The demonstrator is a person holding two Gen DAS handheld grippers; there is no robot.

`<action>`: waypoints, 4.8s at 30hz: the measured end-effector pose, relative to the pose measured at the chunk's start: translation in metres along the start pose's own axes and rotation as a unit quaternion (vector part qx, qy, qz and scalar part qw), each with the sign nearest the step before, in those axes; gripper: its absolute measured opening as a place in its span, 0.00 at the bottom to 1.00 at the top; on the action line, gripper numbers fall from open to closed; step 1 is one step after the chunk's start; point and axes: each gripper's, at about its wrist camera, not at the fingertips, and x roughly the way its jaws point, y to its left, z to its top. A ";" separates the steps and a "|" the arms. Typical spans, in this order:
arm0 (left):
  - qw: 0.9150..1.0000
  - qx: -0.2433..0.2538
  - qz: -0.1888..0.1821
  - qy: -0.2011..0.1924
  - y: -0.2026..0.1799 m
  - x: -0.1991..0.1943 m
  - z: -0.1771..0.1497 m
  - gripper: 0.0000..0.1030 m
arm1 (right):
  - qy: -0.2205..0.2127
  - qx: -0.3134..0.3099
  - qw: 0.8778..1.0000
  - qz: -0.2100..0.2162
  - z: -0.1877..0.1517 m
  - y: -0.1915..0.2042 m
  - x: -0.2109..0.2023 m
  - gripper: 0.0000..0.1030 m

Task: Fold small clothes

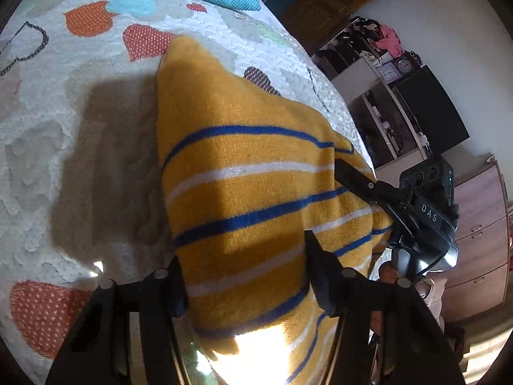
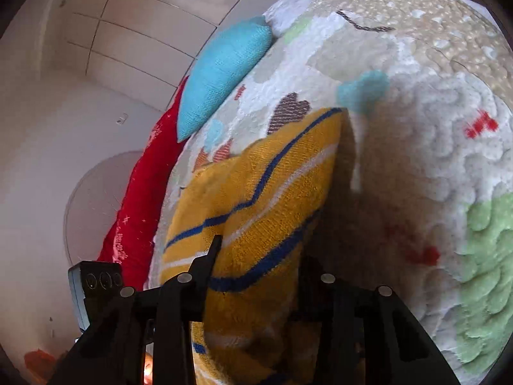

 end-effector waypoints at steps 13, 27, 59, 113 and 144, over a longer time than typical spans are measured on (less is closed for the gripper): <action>0.992 -0.089 0.076 -0.046 0.085 -0.034 0.013 0.77 | -0.050 -0.102 0.984 -0.138 0.025 0.049 0.026 0.52; 0.864 0.036 0.356 -0.356 -0.026 -0.207 -0.108 1.00 | 0.004 -0.247 0.947 -0.207 -0.051 0.098 0.065 0.43; 0.932 -0.001 0.298 -0.206 -0.064 -0.139 -0.220 1.00 | -0.043 -0.261 0.907 -0.329 -0.208 0.096 -0.060 0.77; 0.919 -0.020 0.366 -0.143 -0.035 -0.117 -0.221 1.00 | -0.018 -0.263 0.896 -0.357 -0.225 0.086 -0.046 0.82; 0.928 -0.028 0.352 -0.122 -0.028 -0.106 -0.224 1.00 | -0.021 -0.286 0.887 -0.363 -0.229 0.089 -0.043 0.83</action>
